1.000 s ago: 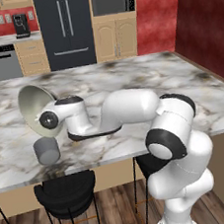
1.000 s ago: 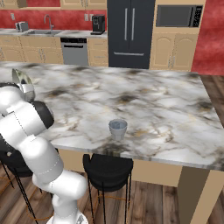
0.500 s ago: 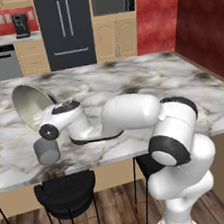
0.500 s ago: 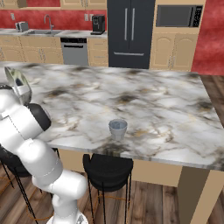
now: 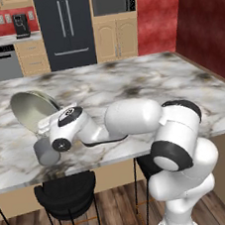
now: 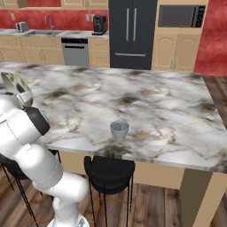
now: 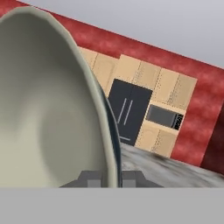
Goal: There are four ice cubes in the ice bowl. Place two ice cubes in each glass of water.
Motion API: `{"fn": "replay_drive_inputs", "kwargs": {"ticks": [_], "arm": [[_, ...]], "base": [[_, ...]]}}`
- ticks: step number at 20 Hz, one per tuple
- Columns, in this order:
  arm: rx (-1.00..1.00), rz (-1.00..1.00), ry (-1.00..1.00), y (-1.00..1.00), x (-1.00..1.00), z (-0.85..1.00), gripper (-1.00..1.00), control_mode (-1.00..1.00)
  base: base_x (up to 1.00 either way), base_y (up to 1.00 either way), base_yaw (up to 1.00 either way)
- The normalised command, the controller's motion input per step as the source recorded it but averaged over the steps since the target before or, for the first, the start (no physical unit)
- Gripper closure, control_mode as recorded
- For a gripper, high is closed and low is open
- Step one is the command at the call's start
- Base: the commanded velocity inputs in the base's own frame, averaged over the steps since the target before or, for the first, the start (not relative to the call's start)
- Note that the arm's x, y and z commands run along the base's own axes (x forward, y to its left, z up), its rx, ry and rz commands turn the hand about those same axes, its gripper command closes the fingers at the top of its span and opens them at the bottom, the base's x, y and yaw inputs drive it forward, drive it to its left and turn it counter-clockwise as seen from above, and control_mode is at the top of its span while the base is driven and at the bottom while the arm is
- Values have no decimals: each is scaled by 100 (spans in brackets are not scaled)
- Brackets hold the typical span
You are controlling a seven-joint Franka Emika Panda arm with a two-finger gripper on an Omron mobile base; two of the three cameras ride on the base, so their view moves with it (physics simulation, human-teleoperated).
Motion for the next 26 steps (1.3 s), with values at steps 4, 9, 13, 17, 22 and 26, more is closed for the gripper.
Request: {"fn": "replay_drive_inputs", "kwargs": {"ticks": [4, 9, 13, 17, 22, 26], "arm": [[0, 0, 0, 0, 0, 0, 100, -100], [0, 0, -2, 0, -2, 4, 100, -100], [0, 2, -17, 0, -33, 24, 100, -100], [-6, 22, -20, 0, -51, -10, 100, -100], [-5, 12, -4, 0, -8, -6, 100, -100], [-2, 7, -17, 1, 0, 0, 100, -100]], "base": [[0, 0, 0], [0, 0, 0], [0, 0, 0], [0, 0, 0], [0, 0, 0], [0, 0, 0]]}}
